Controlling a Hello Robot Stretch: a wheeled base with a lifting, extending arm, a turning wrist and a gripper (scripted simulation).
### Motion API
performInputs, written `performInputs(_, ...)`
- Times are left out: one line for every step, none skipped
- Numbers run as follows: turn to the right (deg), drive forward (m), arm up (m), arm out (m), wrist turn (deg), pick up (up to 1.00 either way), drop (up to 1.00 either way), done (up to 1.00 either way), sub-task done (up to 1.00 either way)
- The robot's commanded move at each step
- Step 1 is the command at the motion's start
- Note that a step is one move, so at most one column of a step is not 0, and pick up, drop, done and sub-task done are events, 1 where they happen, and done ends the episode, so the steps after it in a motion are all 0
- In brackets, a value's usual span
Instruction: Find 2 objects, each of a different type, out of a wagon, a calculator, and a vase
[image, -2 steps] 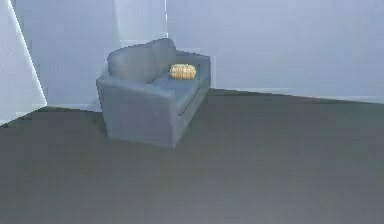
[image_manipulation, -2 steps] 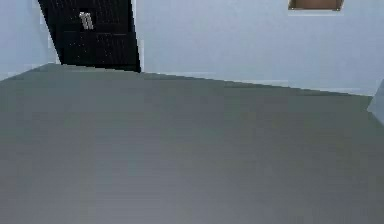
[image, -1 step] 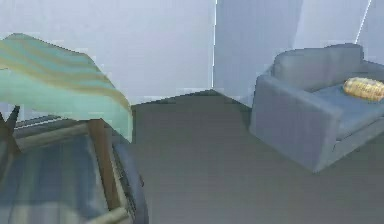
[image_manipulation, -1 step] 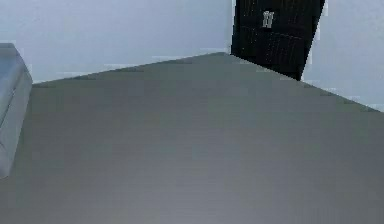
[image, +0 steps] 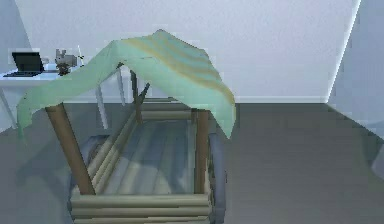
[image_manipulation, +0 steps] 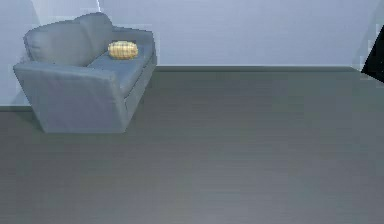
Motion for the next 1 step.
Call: performInputs(0.0, 0.15, 0.0, 0.0, 0.0, 0.0, 0.0, 0.0, 0.0)
